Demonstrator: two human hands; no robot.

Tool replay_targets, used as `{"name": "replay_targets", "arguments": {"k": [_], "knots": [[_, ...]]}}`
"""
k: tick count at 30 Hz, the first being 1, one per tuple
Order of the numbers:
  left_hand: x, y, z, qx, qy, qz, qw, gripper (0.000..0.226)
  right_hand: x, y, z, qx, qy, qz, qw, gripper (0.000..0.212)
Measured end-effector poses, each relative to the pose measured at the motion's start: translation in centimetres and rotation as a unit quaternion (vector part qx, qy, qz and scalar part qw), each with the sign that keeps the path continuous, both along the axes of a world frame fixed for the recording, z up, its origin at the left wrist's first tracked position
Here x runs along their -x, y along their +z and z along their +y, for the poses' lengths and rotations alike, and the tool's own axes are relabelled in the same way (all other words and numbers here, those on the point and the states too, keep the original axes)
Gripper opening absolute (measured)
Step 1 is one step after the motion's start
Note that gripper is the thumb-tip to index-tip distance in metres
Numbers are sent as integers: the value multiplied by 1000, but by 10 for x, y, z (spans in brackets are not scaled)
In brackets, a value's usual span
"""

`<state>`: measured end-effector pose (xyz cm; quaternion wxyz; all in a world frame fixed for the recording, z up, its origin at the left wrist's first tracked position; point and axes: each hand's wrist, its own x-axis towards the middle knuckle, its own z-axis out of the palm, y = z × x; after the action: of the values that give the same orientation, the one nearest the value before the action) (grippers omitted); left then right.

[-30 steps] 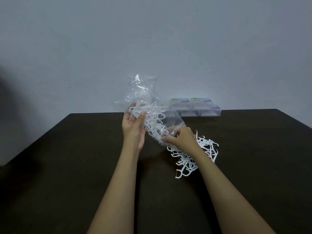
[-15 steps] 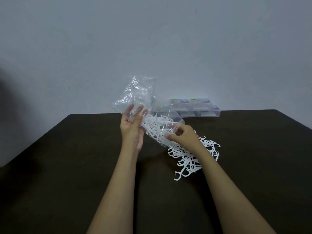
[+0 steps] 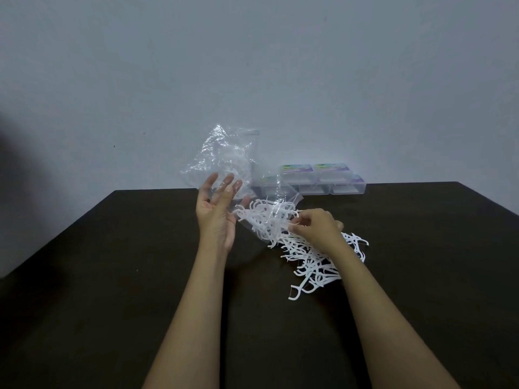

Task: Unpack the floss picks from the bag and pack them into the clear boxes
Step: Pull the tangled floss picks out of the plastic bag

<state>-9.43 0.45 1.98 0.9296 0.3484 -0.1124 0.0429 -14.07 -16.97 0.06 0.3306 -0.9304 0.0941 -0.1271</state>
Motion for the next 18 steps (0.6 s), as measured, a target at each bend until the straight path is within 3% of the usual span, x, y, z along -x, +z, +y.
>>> {"name": "replay_targets", "arguments": {"k": [4, 13, 18], "knots": [[0, -1, 1, -2, -2, -12, 1000, 34, 0, 1, -3, -14, -38, -28, 999, 2], [4, 3, 0, -22, 2, -31, 999, 31, 0, 0, 6, 16, -27, -44, 999, 42], [8, 8, -2, -71, 22, -67, 995, 28, -3, 0, 9, -105, -12, -51, 993, 35]]}}
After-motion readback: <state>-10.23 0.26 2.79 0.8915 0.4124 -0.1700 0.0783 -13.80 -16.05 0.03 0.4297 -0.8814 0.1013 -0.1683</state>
